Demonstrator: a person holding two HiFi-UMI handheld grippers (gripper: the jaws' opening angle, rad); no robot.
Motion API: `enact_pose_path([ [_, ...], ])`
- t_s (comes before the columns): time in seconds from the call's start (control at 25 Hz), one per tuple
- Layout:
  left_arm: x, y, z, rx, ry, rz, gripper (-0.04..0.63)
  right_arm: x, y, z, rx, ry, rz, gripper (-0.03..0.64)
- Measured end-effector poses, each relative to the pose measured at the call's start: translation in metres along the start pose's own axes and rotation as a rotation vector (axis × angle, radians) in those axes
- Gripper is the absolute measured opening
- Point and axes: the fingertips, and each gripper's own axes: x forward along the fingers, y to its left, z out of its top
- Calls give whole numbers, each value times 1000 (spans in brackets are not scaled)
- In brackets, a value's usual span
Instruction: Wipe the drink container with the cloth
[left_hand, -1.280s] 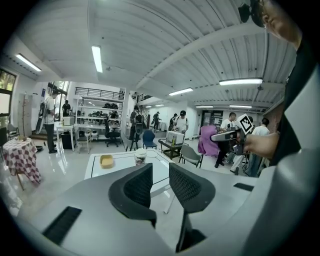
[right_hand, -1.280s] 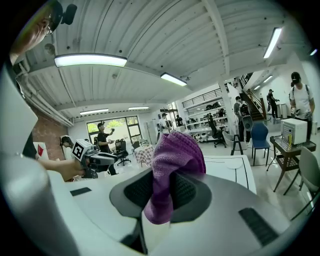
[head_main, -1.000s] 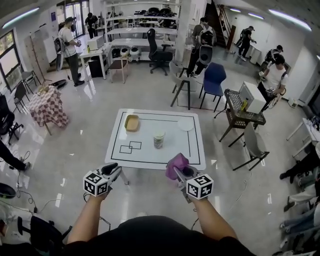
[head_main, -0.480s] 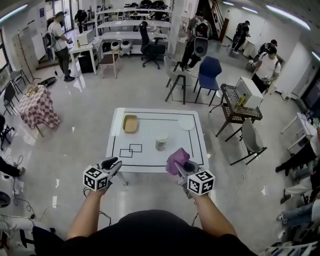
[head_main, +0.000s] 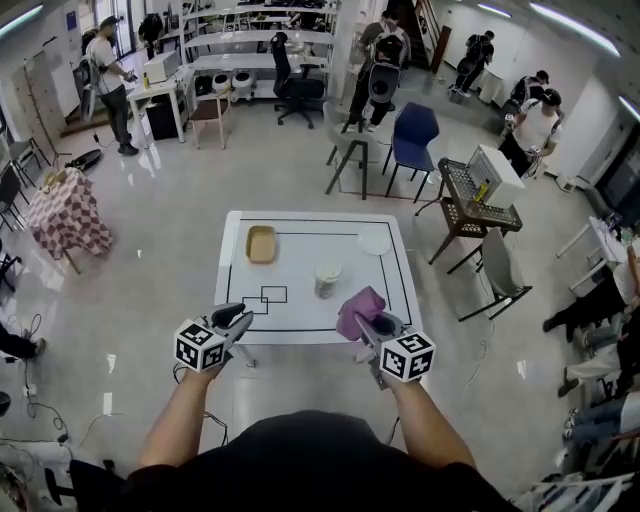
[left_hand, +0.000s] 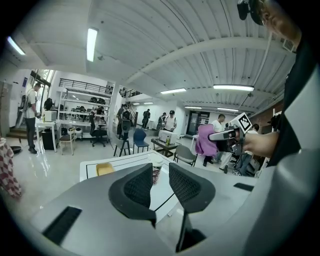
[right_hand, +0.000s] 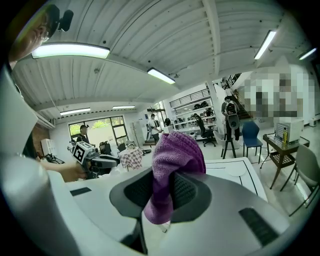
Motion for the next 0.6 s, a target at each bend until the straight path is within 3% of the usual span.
enact_pose_path([
  [0.44, 58, 57, 13, -16, 39, 2, 118, 71, -58, 31, 21, 0, 11, 92],
  [0.6, 121, 74, 29, -13, 66, 5, 118, 106, -120, 50, 29, 3, 34, 92],
])
